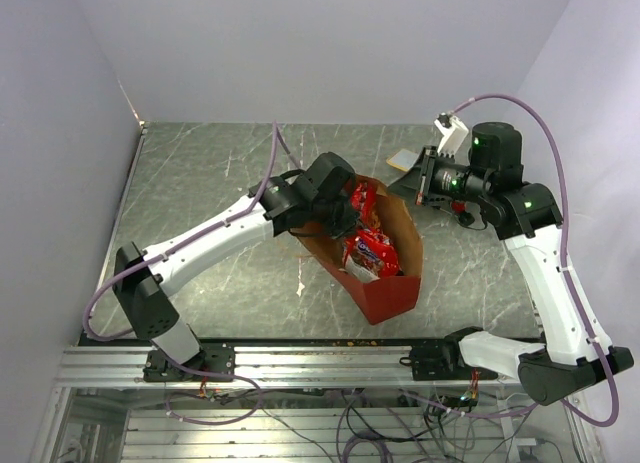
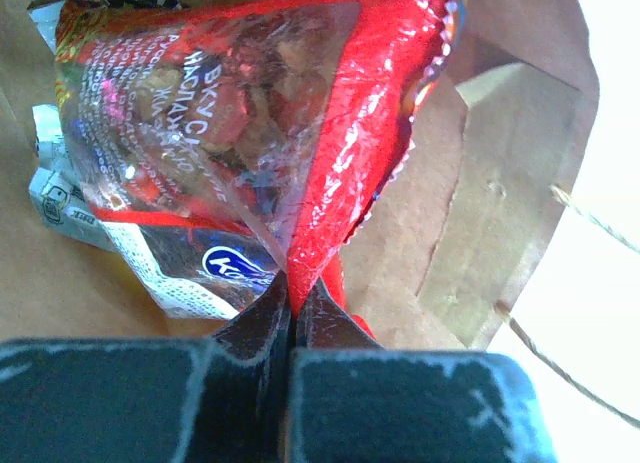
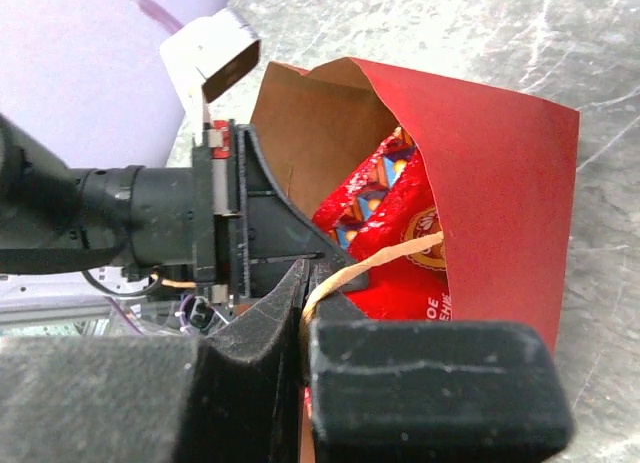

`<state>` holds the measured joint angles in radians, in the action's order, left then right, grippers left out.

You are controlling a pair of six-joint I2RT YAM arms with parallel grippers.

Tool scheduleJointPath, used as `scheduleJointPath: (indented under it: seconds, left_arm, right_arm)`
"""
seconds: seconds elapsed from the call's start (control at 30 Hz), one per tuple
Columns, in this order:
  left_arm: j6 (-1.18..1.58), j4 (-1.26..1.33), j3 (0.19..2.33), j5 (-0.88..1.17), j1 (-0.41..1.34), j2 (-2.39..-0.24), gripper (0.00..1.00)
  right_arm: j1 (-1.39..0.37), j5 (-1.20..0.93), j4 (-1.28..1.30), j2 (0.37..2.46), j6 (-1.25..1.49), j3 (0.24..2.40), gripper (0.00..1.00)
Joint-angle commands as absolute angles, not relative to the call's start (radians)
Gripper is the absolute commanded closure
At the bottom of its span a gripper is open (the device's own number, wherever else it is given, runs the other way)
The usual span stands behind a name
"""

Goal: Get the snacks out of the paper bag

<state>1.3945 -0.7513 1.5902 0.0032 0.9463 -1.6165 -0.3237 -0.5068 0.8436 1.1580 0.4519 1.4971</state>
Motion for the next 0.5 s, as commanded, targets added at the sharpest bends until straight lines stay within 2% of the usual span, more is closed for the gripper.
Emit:
scheduleJointPath:
  seconds: [0.0,0.1,0.27,0.47]
  left_arm:
    - [1.363,-0.547,1.572,0.079,0.939,-1.53,0.93]
    - [1.34,-0.447,1.515,0.118,0.947,-1.51,0.93]
    - [1.264,-0.333,1.418,0.065,0.976,-1.406,0.93]
    - [1.165,-0.443,1.542,-0.009,0.976,-1.37,0.93]
  right_arm:
    - [-0.323,-0.435,0.824,1.115,0.458,1.493,1.0]
    - [-0.323,-0.378,0.802,1.09,0.474,1.464,1.0]
    - [-0.323,-0.274,0.738,1.007,0.536,1.397,1.0]
    - [-0.323,-0.23,0.776,0.995,0.583,1.405,1.0]
